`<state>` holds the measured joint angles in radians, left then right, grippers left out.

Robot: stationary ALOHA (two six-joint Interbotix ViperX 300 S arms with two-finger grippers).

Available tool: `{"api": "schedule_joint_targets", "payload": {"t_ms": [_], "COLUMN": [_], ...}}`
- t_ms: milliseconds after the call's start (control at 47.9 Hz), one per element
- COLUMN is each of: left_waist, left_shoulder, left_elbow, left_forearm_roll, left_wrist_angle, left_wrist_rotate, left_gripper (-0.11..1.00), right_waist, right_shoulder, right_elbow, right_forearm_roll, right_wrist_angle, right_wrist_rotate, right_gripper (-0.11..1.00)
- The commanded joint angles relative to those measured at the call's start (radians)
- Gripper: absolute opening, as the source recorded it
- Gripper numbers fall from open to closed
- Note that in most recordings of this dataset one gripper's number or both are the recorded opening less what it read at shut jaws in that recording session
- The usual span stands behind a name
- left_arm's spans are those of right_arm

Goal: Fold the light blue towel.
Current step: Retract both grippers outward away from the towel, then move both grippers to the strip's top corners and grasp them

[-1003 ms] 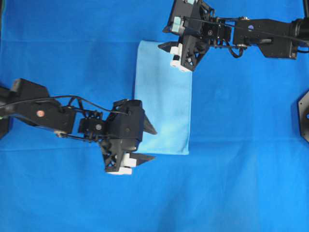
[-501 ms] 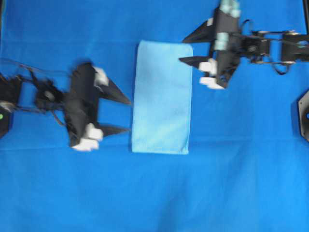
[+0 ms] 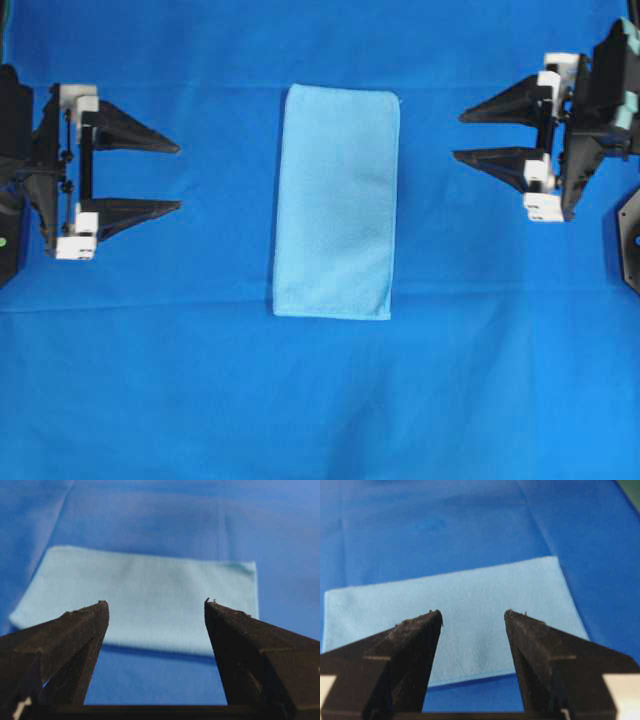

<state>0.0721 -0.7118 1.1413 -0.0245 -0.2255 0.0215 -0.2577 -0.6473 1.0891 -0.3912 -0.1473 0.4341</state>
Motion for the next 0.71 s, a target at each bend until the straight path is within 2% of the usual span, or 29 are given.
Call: {"api": "schedule_joint_targets", "payload": {"t_ms": [0, 439, 689], "left_waist": [0.003, 0.018, 0.118], "left_shoulder": [-0.003, 0.043, 0.242], "left_elbow": [-0.006, -0.026, -0.126], "left_forearm_roll": [0.002, 0.002, 0.002], "left_wrist_angle": [-0.018, -0.057, -0.089], "left_wrist_rotate": [0.000, 0.003, 0.018], "left_gripper": [0.74, 0.74, 0.74], "right_waist": [0.002, -0.006, -0.098], "right_shoulder": [-0.005, 0.035, 0.155], "right_elbow": [-0.008, -0.040, -0.140], "right_forearm_roll": [0.003, 0.003, -0.006], "right_wrist_angle": [-0.014, -0.005, 0.089], "right_wrist_rotate": [0.008, 0.012, -0.002], "right_gripper": [0.58, 0.58, 0.58]}}
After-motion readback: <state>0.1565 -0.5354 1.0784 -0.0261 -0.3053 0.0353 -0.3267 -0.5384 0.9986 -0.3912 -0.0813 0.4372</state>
